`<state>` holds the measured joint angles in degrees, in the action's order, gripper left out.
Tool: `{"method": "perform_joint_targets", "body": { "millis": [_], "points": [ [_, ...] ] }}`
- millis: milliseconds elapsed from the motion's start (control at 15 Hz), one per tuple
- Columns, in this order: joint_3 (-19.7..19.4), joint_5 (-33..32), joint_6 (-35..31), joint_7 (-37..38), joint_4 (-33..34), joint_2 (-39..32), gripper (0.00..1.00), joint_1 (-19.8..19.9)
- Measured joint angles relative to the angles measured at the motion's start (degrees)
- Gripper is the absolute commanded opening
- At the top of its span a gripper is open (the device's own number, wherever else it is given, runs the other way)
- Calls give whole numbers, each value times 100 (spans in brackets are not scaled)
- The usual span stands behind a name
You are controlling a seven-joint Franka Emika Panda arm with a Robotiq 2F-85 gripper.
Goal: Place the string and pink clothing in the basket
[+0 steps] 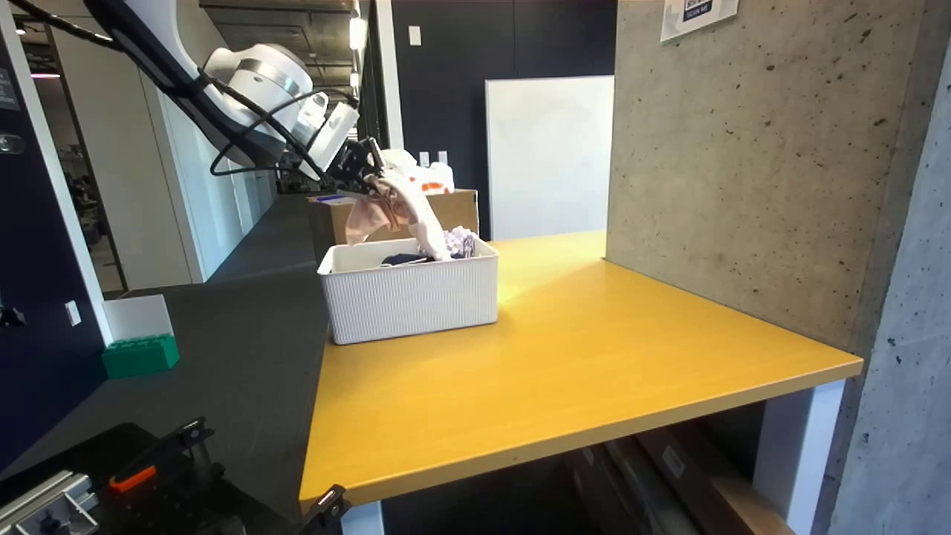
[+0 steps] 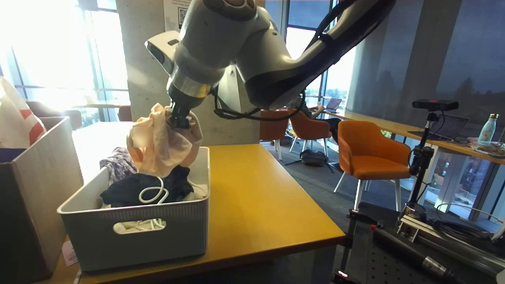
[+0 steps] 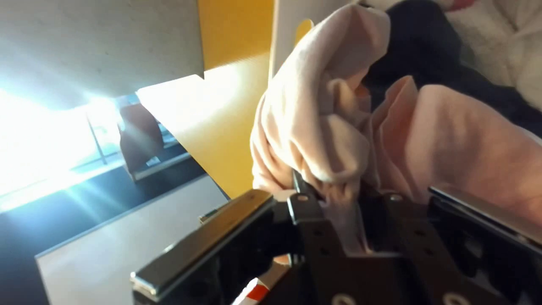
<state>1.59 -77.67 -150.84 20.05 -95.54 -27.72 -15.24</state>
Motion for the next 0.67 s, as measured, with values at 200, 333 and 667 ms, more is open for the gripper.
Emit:
{"method": "perform_joint_targets", "body": {
  "millis": [200, 333, 667],
  "points": [
    [39, 72, -1148, -299, -35, -272, 46, 277],
    [124, 333, -1861, -742, -116, -397, 58, 564],
    [480, 1368, -2424, -1885, -616, -327, 95, 932]
  ]
}}
